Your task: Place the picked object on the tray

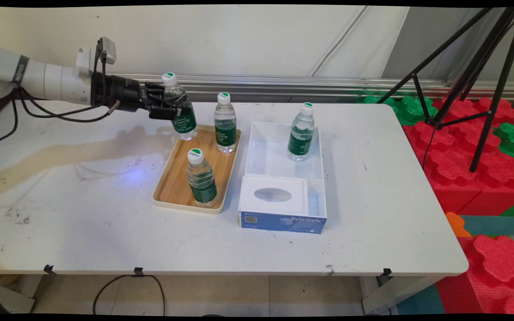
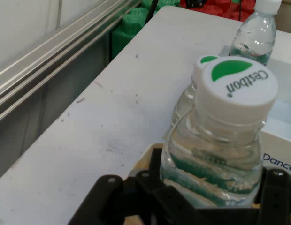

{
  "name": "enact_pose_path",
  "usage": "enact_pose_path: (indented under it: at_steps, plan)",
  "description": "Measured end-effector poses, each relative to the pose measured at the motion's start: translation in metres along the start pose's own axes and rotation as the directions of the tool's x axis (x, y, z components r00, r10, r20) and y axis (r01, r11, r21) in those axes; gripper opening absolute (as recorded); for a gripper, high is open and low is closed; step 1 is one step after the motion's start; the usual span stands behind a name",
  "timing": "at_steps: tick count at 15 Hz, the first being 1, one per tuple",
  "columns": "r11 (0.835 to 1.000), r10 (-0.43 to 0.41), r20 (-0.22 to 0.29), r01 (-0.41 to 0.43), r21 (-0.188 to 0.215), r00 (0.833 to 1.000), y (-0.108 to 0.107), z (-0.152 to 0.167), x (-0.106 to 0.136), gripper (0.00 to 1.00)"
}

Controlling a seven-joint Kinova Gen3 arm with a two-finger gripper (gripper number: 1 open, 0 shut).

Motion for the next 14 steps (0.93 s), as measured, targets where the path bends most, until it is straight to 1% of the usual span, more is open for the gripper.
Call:
enact_pose_path:
  at_steps: [4,14]
  plan:
    - [1.000,-0.001,-0.009,0.001,-0.001,1.000,-0.006,0.005,-0.010,0.00]
    - [1.000,0.004,-0.012,-0.004,0.001,1.000,-0.022,0.021,-0.036,0.00]
